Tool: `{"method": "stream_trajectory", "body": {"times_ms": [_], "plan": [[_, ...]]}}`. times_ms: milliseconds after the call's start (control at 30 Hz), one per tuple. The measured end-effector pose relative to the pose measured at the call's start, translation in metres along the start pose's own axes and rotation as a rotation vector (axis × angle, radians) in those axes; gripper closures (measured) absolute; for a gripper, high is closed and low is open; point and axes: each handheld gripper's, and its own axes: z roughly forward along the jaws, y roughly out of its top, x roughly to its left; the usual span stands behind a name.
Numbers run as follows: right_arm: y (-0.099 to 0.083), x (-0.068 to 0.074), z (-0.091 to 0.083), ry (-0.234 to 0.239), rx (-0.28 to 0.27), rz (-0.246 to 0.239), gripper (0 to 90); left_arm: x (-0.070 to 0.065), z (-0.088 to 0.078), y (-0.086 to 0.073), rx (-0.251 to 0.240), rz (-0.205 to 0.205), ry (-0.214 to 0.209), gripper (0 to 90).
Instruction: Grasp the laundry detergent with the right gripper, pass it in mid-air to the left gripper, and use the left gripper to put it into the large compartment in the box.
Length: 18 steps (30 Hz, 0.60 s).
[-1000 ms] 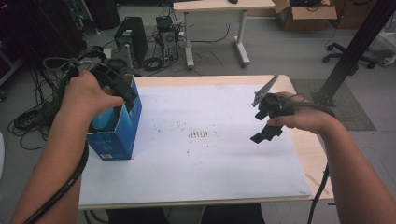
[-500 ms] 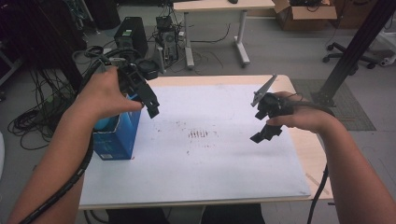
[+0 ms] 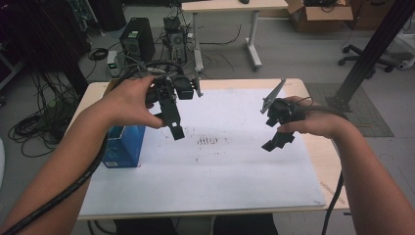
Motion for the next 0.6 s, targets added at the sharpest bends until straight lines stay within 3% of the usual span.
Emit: {"method": "stream_trajectory", "body": {"times_ms": [67,167,333,467,600], "plan": [[0.002,0.0,-0.001,0.005,0.006,-0.001,6.0,-0.002,0.001,0.0,-0.01,0.069,0.025,0.2],[0.004,0.0,-0.002,-0.003,0.022,-0.001,6.0,-0.001,0.003,-0.001,-0.006,0.127,0.043,0.2],[0.008,0.001,-0.003,-0.001,0.03,-0.012,6.0,0.0,0.008,-0.003,0.034,0.165,0.074,0.2],[0.009,0.0,-0.003,0.005,0.039,-0.02,6.0,0.003,0.016,-0.006,0.046,0.174,0.054,0.2],[0.007,-0.003,-0.002,0.009,0.049,-0.011,6.0,0.006,0.021,-0.006,0.057,0.186,0.067,0.2]]}}
